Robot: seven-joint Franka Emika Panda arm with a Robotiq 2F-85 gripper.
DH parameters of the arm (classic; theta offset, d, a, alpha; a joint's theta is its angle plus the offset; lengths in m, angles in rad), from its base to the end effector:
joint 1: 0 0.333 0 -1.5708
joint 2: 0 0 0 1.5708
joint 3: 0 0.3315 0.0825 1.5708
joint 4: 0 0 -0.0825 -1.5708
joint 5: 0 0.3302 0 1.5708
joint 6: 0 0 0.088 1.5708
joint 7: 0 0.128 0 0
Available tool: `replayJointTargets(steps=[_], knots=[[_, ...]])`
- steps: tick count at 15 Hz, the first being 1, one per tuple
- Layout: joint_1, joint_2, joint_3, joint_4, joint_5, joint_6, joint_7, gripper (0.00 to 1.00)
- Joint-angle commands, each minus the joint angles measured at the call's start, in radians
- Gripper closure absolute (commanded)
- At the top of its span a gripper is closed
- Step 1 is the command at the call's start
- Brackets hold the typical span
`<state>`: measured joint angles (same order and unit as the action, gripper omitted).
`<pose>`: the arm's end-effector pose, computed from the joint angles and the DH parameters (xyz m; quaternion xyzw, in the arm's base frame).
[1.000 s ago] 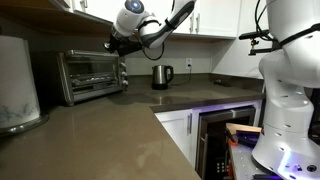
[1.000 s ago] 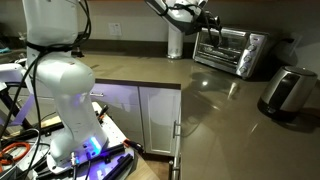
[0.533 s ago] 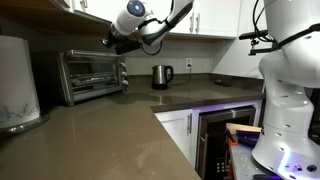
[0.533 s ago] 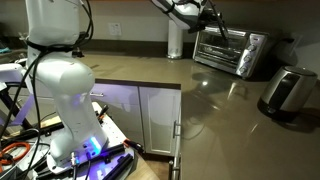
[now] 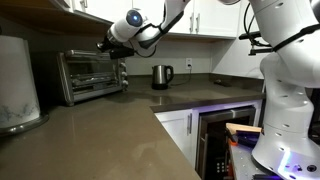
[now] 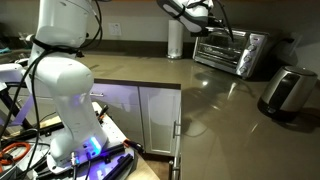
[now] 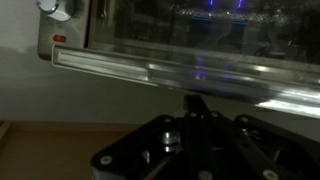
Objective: Open the oven door
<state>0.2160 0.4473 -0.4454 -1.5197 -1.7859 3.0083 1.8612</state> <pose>0.6768 -0.0295 0.4879 0.7983 -0.0892 0.5731 0.1624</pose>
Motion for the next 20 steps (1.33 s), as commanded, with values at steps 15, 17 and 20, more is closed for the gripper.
replayJointTargets(steps=[15,17,20], knots=[[-0.208,-0.196,0.320,-0.376,0.661,-0.092,-0.720,1.00],[-0.213,-0.226,0.361,-0.386,0.818,-0.198,-0.870,1.00],[-0.199,-0.251,0.391,-0.357,0.967,-0.363,-1.015,1.00]])
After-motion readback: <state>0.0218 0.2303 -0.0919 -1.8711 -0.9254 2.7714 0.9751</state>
